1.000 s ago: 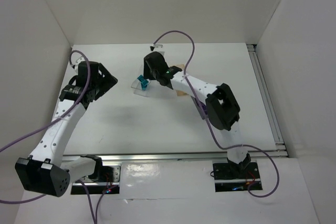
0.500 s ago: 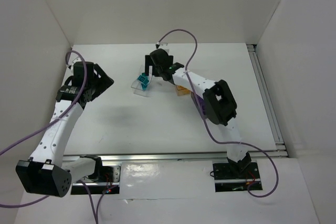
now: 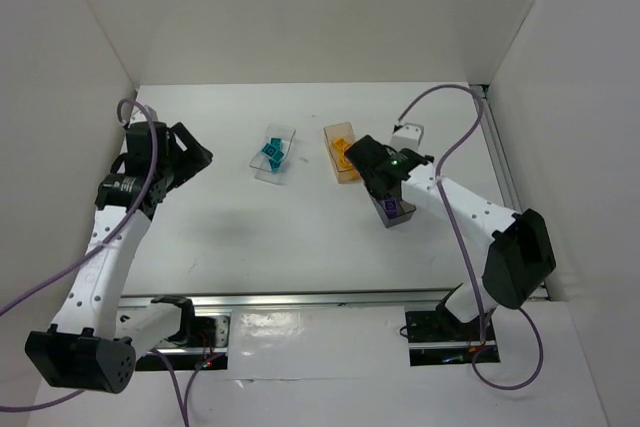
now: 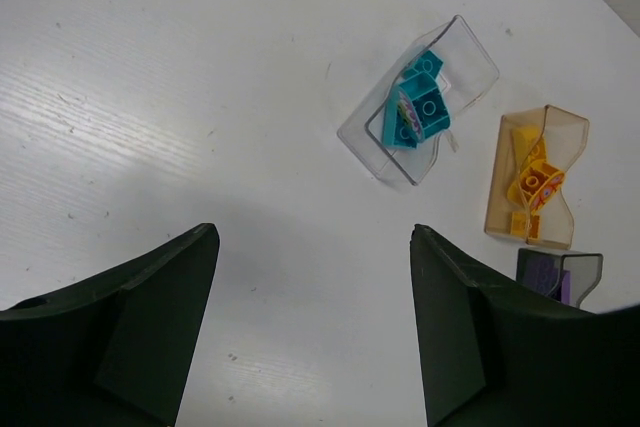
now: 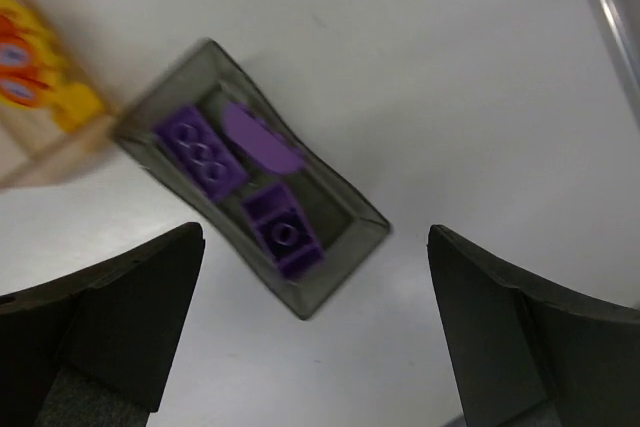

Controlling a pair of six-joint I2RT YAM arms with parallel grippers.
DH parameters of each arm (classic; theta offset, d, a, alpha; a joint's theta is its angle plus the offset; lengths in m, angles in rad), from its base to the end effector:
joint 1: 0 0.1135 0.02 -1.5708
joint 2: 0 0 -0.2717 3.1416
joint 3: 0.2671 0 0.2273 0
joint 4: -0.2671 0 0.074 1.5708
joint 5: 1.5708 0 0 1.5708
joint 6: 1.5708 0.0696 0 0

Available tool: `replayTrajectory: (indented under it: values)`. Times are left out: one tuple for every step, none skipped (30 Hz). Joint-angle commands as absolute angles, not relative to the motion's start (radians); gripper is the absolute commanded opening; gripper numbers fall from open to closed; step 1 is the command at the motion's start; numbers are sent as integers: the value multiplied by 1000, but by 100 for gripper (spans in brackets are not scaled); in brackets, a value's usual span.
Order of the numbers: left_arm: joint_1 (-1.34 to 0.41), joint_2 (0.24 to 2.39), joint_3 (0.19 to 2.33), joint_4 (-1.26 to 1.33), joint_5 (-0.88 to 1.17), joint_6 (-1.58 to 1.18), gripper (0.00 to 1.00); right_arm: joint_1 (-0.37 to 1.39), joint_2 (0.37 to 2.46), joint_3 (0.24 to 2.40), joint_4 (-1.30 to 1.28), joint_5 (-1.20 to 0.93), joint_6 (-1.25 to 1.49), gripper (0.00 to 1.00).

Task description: Sort the legos into containers by color

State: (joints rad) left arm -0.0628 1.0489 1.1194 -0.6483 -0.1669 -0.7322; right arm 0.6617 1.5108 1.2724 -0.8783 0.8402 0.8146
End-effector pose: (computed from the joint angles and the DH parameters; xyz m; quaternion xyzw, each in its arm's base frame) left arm 0.2188 -0.0022 0.3464 -0.3253 0.8145 -0.1162 0.4661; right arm 0.2557 0.1335 0.2830 0.1595 0.8800 -0.1556 0.4194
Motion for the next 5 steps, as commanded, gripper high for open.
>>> replayTrajectory:
  values:
    - [-52, 1029, 1118, -609, -115, -703, 84, 666, 1422, 1157, -1058, 925, 942, 100]
    - [-52, 1029, 1127, -609, -86, -703, 84, 666, 1402, 1141, -1042, 925, 942, 100]
    - [-52, 1029, 1127, -609, -72, -693, 84, 666, 1381, 1126, -1023, 913, 928, 100]
    - [-52, 1029, 1138, -609, -61, -693, 84, 666, 1358, 1093, -1003, 904, 913, 100]
    - [-52, 1029, 1138, -609, -51, -684, 84, 666, 1312, 1082, -988, 893, 913, 100]
